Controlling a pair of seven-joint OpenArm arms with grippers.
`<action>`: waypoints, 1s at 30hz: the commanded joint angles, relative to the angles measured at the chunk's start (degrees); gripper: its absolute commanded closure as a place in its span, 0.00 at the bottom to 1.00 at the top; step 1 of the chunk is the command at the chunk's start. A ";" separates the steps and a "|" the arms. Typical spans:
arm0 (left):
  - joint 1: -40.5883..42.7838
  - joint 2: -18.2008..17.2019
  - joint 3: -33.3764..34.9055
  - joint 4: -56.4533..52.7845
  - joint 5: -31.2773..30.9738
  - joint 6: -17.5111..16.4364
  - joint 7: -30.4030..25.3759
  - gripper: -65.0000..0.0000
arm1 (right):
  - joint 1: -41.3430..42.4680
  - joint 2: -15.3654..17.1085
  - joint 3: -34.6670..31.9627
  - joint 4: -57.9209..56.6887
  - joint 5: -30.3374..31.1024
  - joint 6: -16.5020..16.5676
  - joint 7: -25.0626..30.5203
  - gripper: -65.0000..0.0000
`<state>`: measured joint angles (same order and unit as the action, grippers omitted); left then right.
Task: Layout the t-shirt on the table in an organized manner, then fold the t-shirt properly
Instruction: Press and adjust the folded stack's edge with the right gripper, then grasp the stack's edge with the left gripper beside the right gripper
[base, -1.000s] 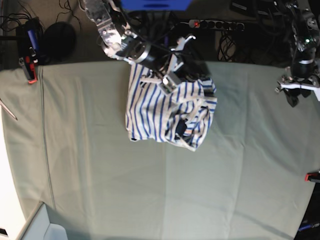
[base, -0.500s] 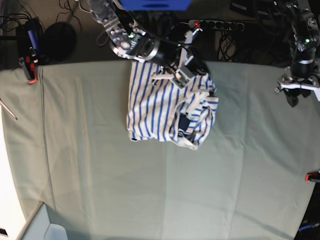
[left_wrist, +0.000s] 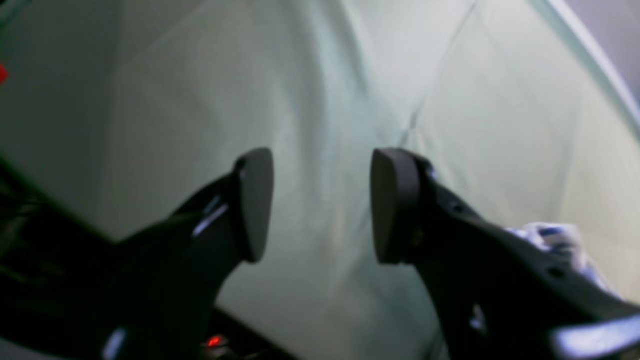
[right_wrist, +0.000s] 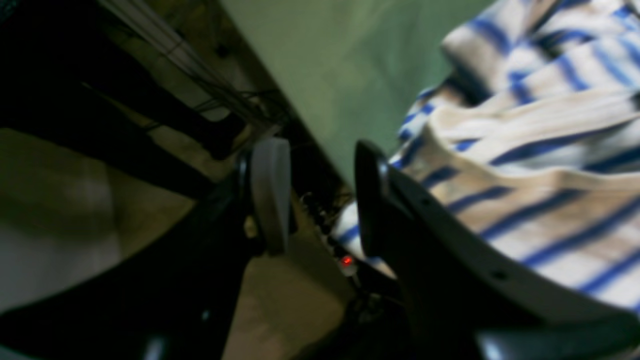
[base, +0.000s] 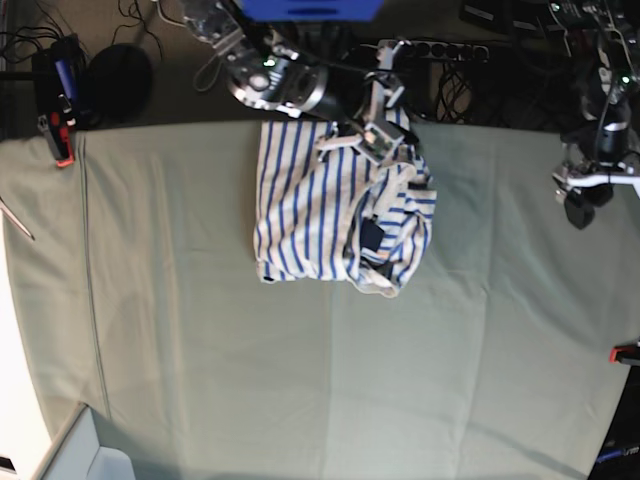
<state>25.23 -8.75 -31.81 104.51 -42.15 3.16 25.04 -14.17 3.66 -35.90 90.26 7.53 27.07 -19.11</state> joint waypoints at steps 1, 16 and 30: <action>-0.13 -0.61 1.00 2.52 -1.50 -0.74 -1.61 0.52 | -0.02 0.08 0.08 1.57 0.60 0.14 1.14 0.65; -16.22 -0.08 26.05 -3.63 -2.82 -0.30 -1.61 0.52 | -1.52 2.98 3.42 2.01 0.69 0.14 1.05 0.65; -21.67 0.27 35.72 -17.43 -2.90 -0.48 -1.96 0.53 | -1.25 2.89 3.42 1.48 0.69 0.14 0.96 0.65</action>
<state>4.82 -8.51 3.88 85.82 -44.47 3.38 24.21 -15.73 6.83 -32.40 90.91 7.35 27.07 -19.53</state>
